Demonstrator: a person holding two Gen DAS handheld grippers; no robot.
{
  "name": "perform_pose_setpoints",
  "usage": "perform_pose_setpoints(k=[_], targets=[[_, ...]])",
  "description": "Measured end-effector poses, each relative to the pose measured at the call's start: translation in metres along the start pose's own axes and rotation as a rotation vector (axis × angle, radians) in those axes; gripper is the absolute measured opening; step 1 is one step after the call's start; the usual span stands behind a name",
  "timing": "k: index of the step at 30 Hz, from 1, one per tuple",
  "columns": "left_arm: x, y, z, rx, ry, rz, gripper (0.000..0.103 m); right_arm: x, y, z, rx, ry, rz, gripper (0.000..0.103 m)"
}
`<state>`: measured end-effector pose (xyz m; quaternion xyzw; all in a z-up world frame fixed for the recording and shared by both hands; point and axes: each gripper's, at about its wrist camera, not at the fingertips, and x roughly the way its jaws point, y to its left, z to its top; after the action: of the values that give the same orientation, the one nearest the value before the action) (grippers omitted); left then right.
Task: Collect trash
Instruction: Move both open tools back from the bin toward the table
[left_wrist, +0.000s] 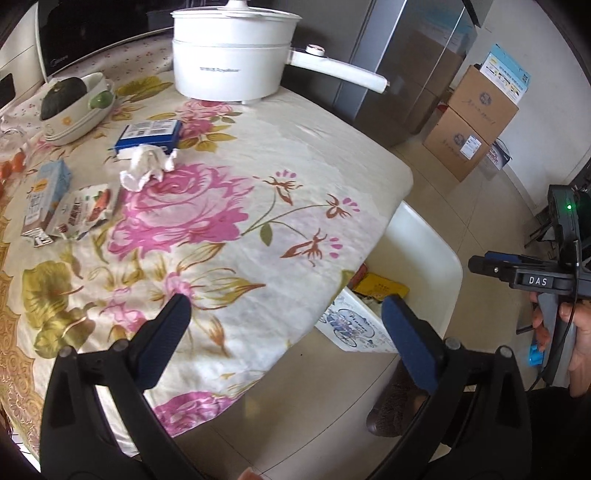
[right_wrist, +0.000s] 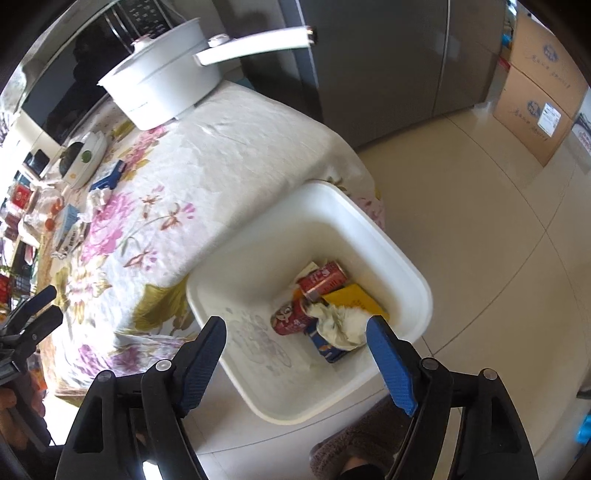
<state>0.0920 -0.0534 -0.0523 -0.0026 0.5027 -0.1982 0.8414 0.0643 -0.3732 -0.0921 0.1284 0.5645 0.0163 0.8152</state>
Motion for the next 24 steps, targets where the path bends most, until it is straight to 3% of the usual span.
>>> perform_pose_setpoints(k=[8,24], targets=[[-0.03,0.043,-0.013,-0.057,-0.037,0.045,0.102,-0.009,0.043,0.004,-0.107,-0.058,-0.047,0.081],[-0.06,0.108,-0.035,-0.182,-0.076,0.093,0.102,-0.004,0.11,0.013,-0.161,-0.092,0.002,0.083]])
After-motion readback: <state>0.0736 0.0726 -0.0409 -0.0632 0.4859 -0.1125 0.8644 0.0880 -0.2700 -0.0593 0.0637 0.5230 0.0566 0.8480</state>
